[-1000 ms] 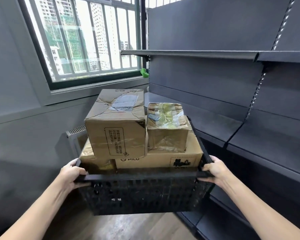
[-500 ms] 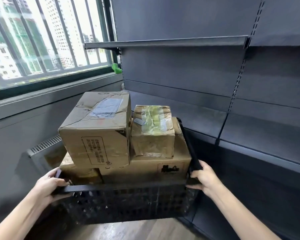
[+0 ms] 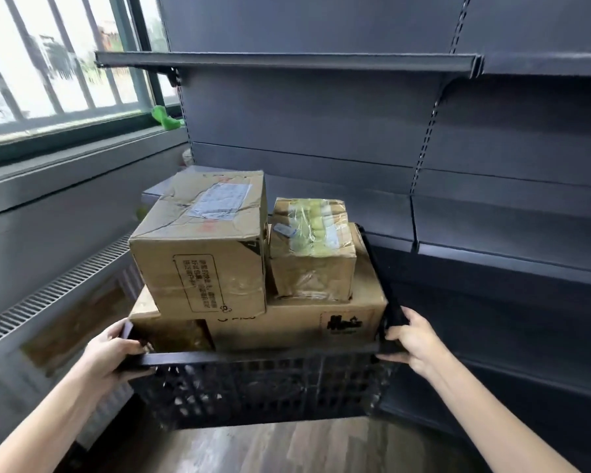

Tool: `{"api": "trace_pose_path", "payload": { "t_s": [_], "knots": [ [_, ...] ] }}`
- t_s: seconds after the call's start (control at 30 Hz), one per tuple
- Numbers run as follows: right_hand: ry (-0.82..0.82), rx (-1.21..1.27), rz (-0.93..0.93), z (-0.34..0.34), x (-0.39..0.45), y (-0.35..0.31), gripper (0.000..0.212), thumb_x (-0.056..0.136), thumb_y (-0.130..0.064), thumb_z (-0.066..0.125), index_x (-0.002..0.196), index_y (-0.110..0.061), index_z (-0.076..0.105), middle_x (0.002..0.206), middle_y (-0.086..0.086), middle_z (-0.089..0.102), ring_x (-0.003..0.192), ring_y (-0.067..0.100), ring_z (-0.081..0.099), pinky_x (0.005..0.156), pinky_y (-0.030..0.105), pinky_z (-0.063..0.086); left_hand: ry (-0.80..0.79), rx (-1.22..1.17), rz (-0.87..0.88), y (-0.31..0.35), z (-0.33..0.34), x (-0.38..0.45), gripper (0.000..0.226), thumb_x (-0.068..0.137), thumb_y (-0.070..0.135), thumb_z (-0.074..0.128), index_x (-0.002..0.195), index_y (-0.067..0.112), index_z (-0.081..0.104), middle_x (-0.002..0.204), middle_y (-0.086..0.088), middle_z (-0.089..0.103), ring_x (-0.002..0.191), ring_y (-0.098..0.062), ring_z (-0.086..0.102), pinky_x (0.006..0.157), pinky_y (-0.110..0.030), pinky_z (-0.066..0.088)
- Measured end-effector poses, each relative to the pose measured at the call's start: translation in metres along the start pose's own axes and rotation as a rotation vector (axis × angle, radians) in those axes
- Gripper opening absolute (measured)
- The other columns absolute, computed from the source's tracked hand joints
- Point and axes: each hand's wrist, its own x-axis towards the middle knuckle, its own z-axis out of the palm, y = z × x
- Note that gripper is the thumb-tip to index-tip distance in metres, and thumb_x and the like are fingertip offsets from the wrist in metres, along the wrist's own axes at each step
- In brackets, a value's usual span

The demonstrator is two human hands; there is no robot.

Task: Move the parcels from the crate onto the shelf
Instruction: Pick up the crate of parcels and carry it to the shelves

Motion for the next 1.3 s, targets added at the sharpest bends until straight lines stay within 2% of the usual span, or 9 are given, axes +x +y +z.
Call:
{"api": "trace_pose_path", "payload": {
  "t_s": [0.07, 0.13, 0.27, 0.43, 0.57, 0.8, 0.97, 1.03, 1.3],
  "knots": [
    [0.043, 0.010, -0.015, 0.006, -0.016, 0.004, 0.061, 0.078, 0.021, 0.041, 0.128, -0.014, 0.045, 0.099, 0.011, 0.056, 0.090, 0.033, 0.057, 0.051, 0.042, 0.057, -0.051, 0.038, 0.007, 0.004, -0.007, 0.015, 0.046, 0.077, -0.021, 0.041, 0.096, 0.016, 0.059, 0.092, -0.013, 0.054, 0.072, -0.023, 0.052, 0.036, -0.036, 0.052],
    [0.084, 0.032, -0.022, 0.008, -0.031, 0.011, 0.060, 0.079, 0.021, 0.040, 0.127, -0.015, 0.044, 0.101, 0.011, 0.055, 0.084, 0.029, 0.057, 0.050, 0.043, 0.057, -0.104, 0.067, 0.009, 0.008, -0.012, 0.029, 0.047, 0.077, -0.020, 0.041, 0.092, 0.019, 0.062, 0.086, -0.013, 0.055, 0.073, -0.023, 0.053, 0.039, -0.038, 0.054],
    [0.197, 0.075, -0.015, 0.004, -0.058, 0.023, 0.062, 0.081, 0.020, 0.041, 0.132, -0.015, 0.040, 0.115, 0.013, 0.052, 0.093, 0.034, 0.056, 0.050, 0.043, 0.057, -0.202, 0.113, 0.012, 0.017, -0.002, 0.052, 0.054, 0.075, -0.020, 0.042, 0.108, 0.019, 0.059, 0.096, -0.014, 0.054, 0.078, -0.025, 0.055, 0.047, -0.046, 0.056],
    [0.297, 0.111, -0.013, -0.018, -0.083, 0.033, 0.061, 0.081, 0.020, 0.040, 0.129, -0.017, 0.042, 0.112, 0.013, 0.052, 0.082, 0.026, 0.057, 0.050, 0.043, 0.058, -0.288, 0.123, -0.021, 0.014, 0.032, 0.061, 0.056, 0.077, -0.022, 0.040, 0.111, 0.020, 0.056, 0.100, -0.011, 0.053, 0.093, -0.031, 0.053, 0.042, -0.045, 0.055],
    [0.372, 0.103, -0.005, -0.036, -0.088, 0.034, 0.061, 0.081, 0.020, 0.040, 0.131, -0.016, 0.042, 0.119, 0.016, 0.052, 0.083, 0.023, 0.057, 0.062, 0.047, 0.056, -0.314, 0.132, -0.058, 0.008, 0.058, 0.070, 0.065, 0.076, -0.021, 0.043, 0.126, 0.019, 0.053, 0.116, -0.011, 0.053, 0.103, -0.033, 0.053, 0.044, -0.045, 0.056],
    [0.435, 0.115, 0.030, -0.059, -0.077, 0.052, 0.061, 0.084, 0.019, 0.041, 0.133, -0.017, 0.040, 0.095, 0.004, 0.054, 0.082, 0.018, 0.056, 0.074, 0.051, 0.052, -0.360, 0.175, -0.040, -0.002, 0.095, 0.066, 0.063, 0.075, -0.023, 0.039, 0.122, 0.017, 0.055, 0.109, -0.007, 0.054, 0.101, -0.031, 0.053, 0.046, -0.044, 0.056],
    [0.469, 0.124, 0.083, -0.069, -0.052, 0.090, 0.063, 0.086, 0.017, 0.042, 0.138, -0.018, 0.036, 0.123, 0.005, 0.049, 0.108, 0.022, 0.052, 0.076, 0.049, 0.050, -0.382, 0.240, -0.045, -0.037, 0.101, 0.076, 0.056, 0.075, -0.022, 0.038, 0.106, 0.019, 0.058, 0.085, -0.001, 0.057, 0.078, -0.020, 0.058, 0.048, -0.035, 0.058],
    [0.471, 0.123, 0.104, -0.073, -0.037, 0.112, 0.067, 0.087, 0.016, 0.043, 0.141, -0.021, 0.032, 0.126, 0.003, 0.047, 0.111, 0.022, 0.051, 0.079, 0.049, 0.049, -0.373, 0.271, -0.059, -0.058, 0.103, 0.087, 0.053, 0.074, -0.022, 0.039, 0.104, 0.018, 0.058, 0.082, -0.002, 0.057, 0.073, -0.018, 0.057, 0.049, -0.033, 0.058],
    [0.469, 0.089, 0.223, -0.083, 0.045, 0.232, 0.072, 0.086, 0.018, 0.041, 0.143, -0.024, 0.027, 0.136, 0.005, 0.042, 0.115, 0.018, 0.050, 0.076, 0.040, 0.047, -0.316, 0.361, -0.128, -0.183, 0.104, 0.157, 0.058, 0.073, -0.022, 0.044, 0.090, 0.029, 0.064, 0.083, 0.000, 0.068, 0.075, -0.021, 0.062, 0.049, -0.027, 0.057]
  ]
}}
